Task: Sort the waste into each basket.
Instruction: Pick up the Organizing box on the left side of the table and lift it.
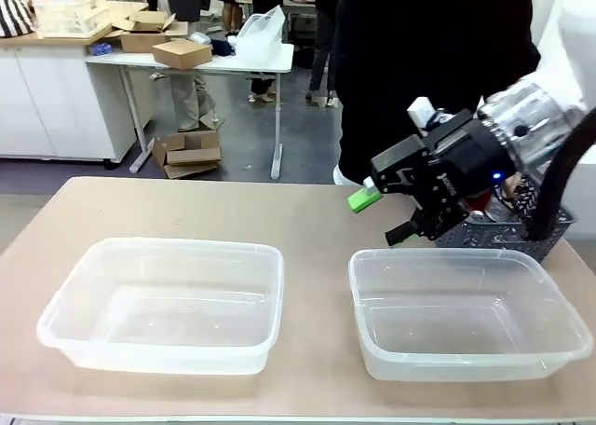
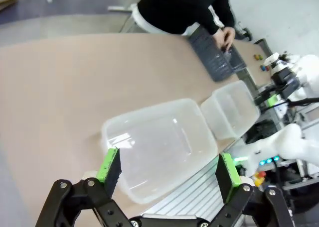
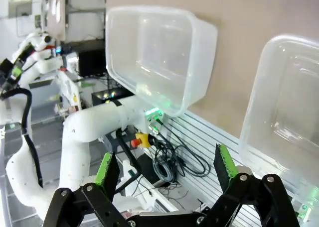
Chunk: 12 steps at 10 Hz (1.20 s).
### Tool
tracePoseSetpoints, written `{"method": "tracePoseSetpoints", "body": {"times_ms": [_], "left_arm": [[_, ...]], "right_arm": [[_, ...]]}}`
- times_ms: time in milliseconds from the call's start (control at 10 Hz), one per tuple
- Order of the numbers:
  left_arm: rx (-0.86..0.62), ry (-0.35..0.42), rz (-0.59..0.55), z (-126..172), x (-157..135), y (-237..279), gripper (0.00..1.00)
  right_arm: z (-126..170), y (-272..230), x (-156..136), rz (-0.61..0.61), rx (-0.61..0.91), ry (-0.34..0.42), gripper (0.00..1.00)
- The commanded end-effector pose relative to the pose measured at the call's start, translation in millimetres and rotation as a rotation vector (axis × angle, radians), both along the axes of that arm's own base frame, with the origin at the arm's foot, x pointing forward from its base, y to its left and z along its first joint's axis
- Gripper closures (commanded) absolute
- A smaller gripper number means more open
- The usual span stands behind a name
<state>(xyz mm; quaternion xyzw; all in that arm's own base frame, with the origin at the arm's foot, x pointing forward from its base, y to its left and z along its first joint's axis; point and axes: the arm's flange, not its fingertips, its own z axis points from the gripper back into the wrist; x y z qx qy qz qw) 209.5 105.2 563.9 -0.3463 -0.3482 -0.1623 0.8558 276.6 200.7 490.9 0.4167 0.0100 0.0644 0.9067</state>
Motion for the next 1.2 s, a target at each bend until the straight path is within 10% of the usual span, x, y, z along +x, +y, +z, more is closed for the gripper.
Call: {"method": "tracePoseSetpoints", "body": {"times_ms": [0, 500, 800, 1000, 1100], "left_arm": [[0.070, 0.016, 0.016, 1, -14, 4, 0.00], [0.268, 0.093, -0.071, -37, 1, -69, 0.00], [0.580, 0.246, -0.191, -95, 22, -135, 0.00], [0.696, 0.211, -0.111, -137, 30, -169, 0.00], [0.565, 0.239, -0.163, -39, 55, -130, 0.00]], "right_arm": [[0, 0, 0, -0.031, -0.010, 0.014, 0.00], [-43, 126, 68, 0.020, -0.329, 0.045, 0.00], [-82, 172, 65, -0.097, -0.559, 0.087, 0.00], [-81, 155, 59, -0.057, -0.454, 0.037, 0.00], [-81, 155, 59, -0.057, -0.454, 0.037, 0.00]]}}
